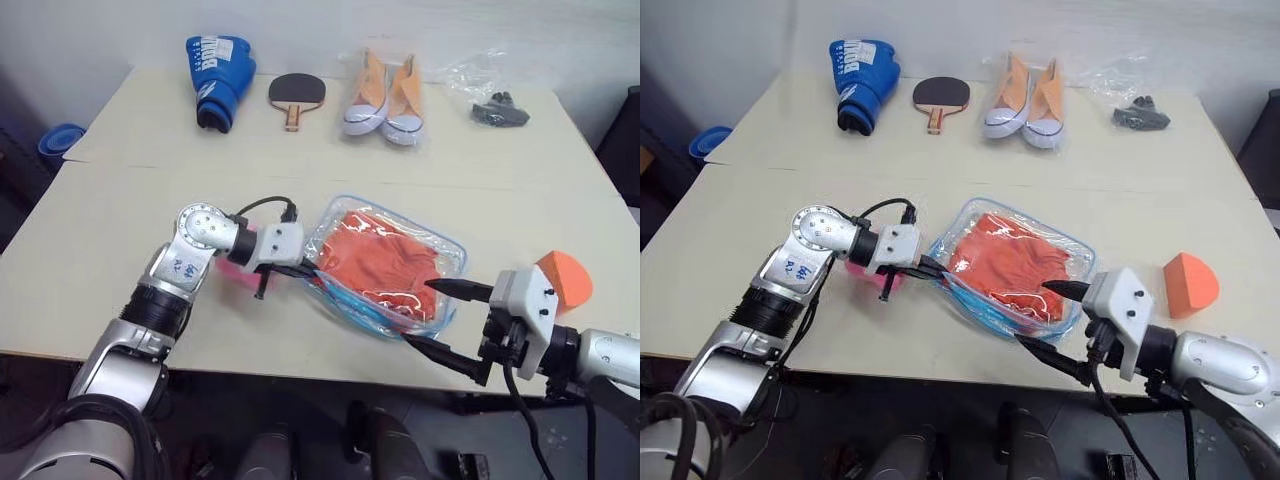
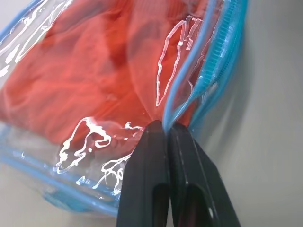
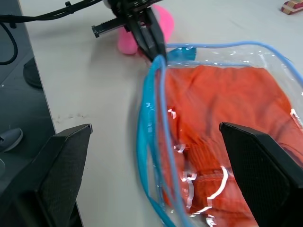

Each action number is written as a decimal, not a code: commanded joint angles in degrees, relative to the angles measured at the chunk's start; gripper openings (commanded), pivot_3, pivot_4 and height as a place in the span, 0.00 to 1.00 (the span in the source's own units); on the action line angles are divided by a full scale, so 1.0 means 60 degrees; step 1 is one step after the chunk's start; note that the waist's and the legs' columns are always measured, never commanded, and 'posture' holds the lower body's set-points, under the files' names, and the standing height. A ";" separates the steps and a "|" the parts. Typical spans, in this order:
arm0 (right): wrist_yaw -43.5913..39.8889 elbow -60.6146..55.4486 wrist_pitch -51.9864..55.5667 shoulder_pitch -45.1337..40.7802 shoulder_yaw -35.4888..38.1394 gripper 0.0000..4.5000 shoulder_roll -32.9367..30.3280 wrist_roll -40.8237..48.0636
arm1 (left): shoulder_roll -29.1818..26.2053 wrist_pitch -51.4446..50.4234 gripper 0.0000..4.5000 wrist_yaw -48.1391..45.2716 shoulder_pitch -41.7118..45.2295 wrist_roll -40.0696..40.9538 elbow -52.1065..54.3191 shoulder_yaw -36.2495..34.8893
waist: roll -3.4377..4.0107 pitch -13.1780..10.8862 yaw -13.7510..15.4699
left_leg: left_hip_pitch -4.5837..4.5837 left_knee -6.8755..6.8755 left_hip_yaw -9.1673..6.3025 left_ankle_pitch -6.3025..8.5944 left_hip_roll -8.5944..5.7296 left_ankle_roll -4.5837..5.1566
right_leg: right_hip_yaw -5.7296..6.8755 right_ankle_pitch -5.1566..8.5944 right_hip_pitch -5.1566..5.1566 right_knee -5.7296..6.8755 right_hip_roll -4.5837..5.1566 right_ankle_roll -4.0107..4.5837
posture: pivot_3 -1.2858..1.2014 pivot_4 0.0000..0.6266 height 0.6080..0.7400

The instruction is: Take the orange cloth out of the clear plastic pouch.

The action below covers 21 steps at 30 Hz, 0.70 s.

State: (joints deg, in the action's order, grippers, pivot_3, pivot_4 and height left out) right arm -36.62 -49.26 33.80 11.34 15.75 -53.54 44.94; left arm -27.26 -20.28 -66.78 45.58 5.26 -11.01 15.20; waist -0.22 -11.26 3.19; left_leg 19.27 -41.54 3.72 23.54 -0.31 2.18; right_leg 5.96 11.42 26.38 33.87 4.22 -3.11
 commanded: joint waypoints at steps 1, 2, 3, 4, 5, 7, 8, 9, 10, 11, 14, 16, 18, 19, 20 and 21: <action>0.0158 -0.0666 -0.0132 0.0196 -0.0262 0.91 0.0261 -0.0300 | 0.0490 -0.2988 0.00 0.1096 0.0003 0.0669 0.1595 -0.0404 | -0.0001 0.0001 -0.0018 | 0.0002 -0.0002 -0.0001 0.0001 -0.0001 0.0003 | -0.0001 -0.0002 0.0000 -0.0003 0.0001 -0.0004 | 0.52 0.24 1.00; 0.0303 -0.0755 -0.0122 0.0239 -0.0460 0.88 0.0367 -0.0473 | 0.0627 -0.3544 0.00 0.1320 -0.0047 0.0785 0.1948 -0.0432 | -0.0001 0.0001 -0.0037 | 0.0001 -0.0002 0.0001 0.0001 -0.0001 0.0004 | -0.0005 -0.0003 -0.0001 -0.0003 0.0002 -0.0005 | 0.52 0.24 1.00; 0.0444 -0.0805 -0.0091 0.0258 -0.0629 0.81 0.0459 -0.0630 | 0.0716 -0.3961 0.00 0.1494 -0.0089 0.0892 0.2235 -0.0453 | -0.0001 0.0001 -0.0050 | -0.0001 -0.0002 0.0002 0.0001 -0.0001 0.0004 | -0.0006 -0.0003 -0.0002 -0.0003 0.0003 -0.0006 | 0.52 0.24 1.00; 0.0533 -0.0828 -0.0060 0.0258 -0.0734 0.74 0.0526 -0.0748 | 0.0748 -0.4215 0.00 0.1610 -0.0115 0.0969 0.2429 -0.0462 | -0.0001 0.0001 -0.0058 | -0.0004 -0.0001 0.0001 0.0001 0.0000 0.0003 | -0.0005 -0.0003 -0.0002 0.0000 0.0004 -0.0006 | 0.52 0.24 1.00; 0.0814 -0.0636 -0.0032 0.0059 -0.1124 0.65 0.0639 -0.1224 | 0.0773 -0.4397 0.00 0.1737 -0.0174 0.1010 0.2566 -0.0450 | -0.0001 0.0001 -0.0086 | -0.0006 -0.0001 0.0002 0.0000 0.0001 0.0001 | -0.0006 -0.0003 -0.0002 0.0002 0.0004 -0.0005 | 0.52 0.24 1.00; 0.1259 -0.0248 -0.0012 -0.0347 -0.1791 0.51 0.0819 -0.2051 | 0.0762 -0.4627 0.00 0.1903 -0.0273 0.1088 0.2762 -0.0392 | -0.0005 0.0004 -0.0164 | -0.0014 -0.0001 0.0008 -0.0003 0.0006 -0.0005 | -0.0015 -0.0002 -0.0004 0.0006 0.0013 -0.0003 | 0.52 0.24 1.00; 0.1412 -0.0082 -0.0009 -0.0523 -0.2052 0.43 0.0898 -0.2388 | 0.0747 -0.4691 0.00 0.1951 -0.0304 0.1128 0.2825 -0.0356 | -0.0005 0.0004 -0.0222 | -0.0013 -0.0001 0.0007 -0.0006 0.0004 -0.0009 | -0.0014 -0.0001 -0.0001 0.0008 0.0018 -0.0002 | 0.52 0.24 1.00; 0.1608 0.0186 -0.0096 -0.0786 -0.2488 0.36 0.0898 -0.3067 | 0.0747 -0.4731 0.00 0.2024 -0.0320 0.1146 0.2868 -0.0307 | -0.0004 0.0004 -0.0253 | -0.0017 -0.0001 0.0006 -0.0008 0.0004 -0.0013 | -0.0015 0.0000 -0.0002 0.0012 0.0028 0.0000 | 0.52 0.24 1.00; 0.1774 0.0445 -0.0164 -0.1028 -0.2863 0.36 0.0913 -0.3648 | 0.0748 -0.4706 0.00 0.2095 -0.0322 0.1126 0.2883 -0.0251 | -0.0004 0.0004 -0.0273 | -0.0015 -0.0001 0.0005 -0.0009 0.0003 -0.0015 | -0.0014 0.0001 0.0000 0.0014 0.0030 0.0002 | 0.52 0.24 1.00; 0.1921 0.0671 -0.0269 -0.1224 -0.3165 0.36 0.0925 -0.4188 | 0.0765 -0.4686 0.00 0.2172 -0.0310 0.1108 0.2873 -0.0209 | -0.0004 0.0004 -0.0280 | -0.0017 -0.0001 0.0005 -0.0009 0.0003 -0.0015 | -0.0014 0.0002 -0.0001 0.0014 0.0033 0.0003 | 0.52 0.24 1.00; 0.2222 0.1244 -0.0702 -0.1685 -0.3864 0.36 0.0875 -0.5702 | 0.0888 -0.4652 0.00 0.2385 -0.0292 0.1117 0.2750 -0.0153 | -0.0004 0.0004 -0.0275 | -0.0012 0.0001 0.0005 -0.0010 0.0003 -0.0017 | -0.0011 0.0004 0.0006 0.0013 0.0031 0.0006 | 0.52 0.24 1.00; 0.2318 0.1537 -0.0898 -0.1911 -0.4202 0.36 0.0963 -0.6393 | 0.0929 -0.4590 0.00 0.2453 -0.0296 0.1131 0.2728 -0.0094 | -0.0004 0.0004 -0.0266 | -0.0009 0.0001 0.0005 -0.0011 -0.0002 -0.0018 | -0.0006 0.0003 0.0008 0.0012 0.0029 0.0006 | 0.52 0.24 1.00; 0.2360 0.1770 -0.1107 -0.2087 -0.4476 0.40 0.1069 -0.6965 | 0.0953 -0.4561 0.00 0.2495 -0.0284 0.1148 0.2744 -0.0049 | -0.0004 0.0004 -0.0270 | -0.0008 0.0001 0.0005 -0.0011 -0.0003 -0.0018 | -0.0004 0.0003 0.0006 0.0010 0.0028 0.0006 | 0.52 0.24 1.00; 0.2370 0.1898 -0.1268 -0.2176 -0.4660 0.44 0.1057 -0.7353 | 0.0969 -0.4535 0.00 0.2516 -0.0276 0.1152 0.2748 -0.0039 | -0.0004 0.0004 -0.0280 | -0.0009 0.0001 0.0005 -0.0011 -0.0001 -0.0019 | -0.0004 0.0003 0.0006 0.0009 0.0026 0.0006 | 0.52 0.24 1.00; 0.2411 0.2027 -0.1420 -0.2250 -0.4831 0.47 0.1034 -0.7778 | 0.0992 -0.4527 0.00 0.2544 -0.0264 0.1158 0.2750 -0.0036 | -0.0003 0.0004 -0.0281 | -0.0009 0.0001 0.0006 -0.0013 -0.0001 -0.0022 | -0.0005 0.0003 0.0006 0.0010 0.0026 0.0006 | 0.52 0.24 1.00; 0.2414 0.2153 -0.1531 -0.2334 -0.4995 0.55 0.1034 -0.8150 | 0.1022 -0.4534 0.00 0.2570 -0.0246 0.1171 0.2743 -0.0048 | -0.0003 0.0004 -0.0280 | -0.0011 0.0001 0.0008 -0.0014 -0.0002 -0.0024 | -0.0006 0.0003 0.0007 0.0012 0.0027 0.0006 | 0.52 0.24 1.00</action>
State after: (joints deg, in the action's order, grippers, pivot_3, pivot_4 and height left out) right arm -22.80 -36.22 26.75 -1.94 -13.58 -47.38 -0.18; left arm -21.28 -48.22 -51.72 43.49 11.22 3.91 14.70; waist -0.24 -11.24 1.51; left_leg 19.21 -41.54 3.76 23.45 -0.31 2.03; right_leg 5.93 11.44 26.41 33.94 4.38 -3.07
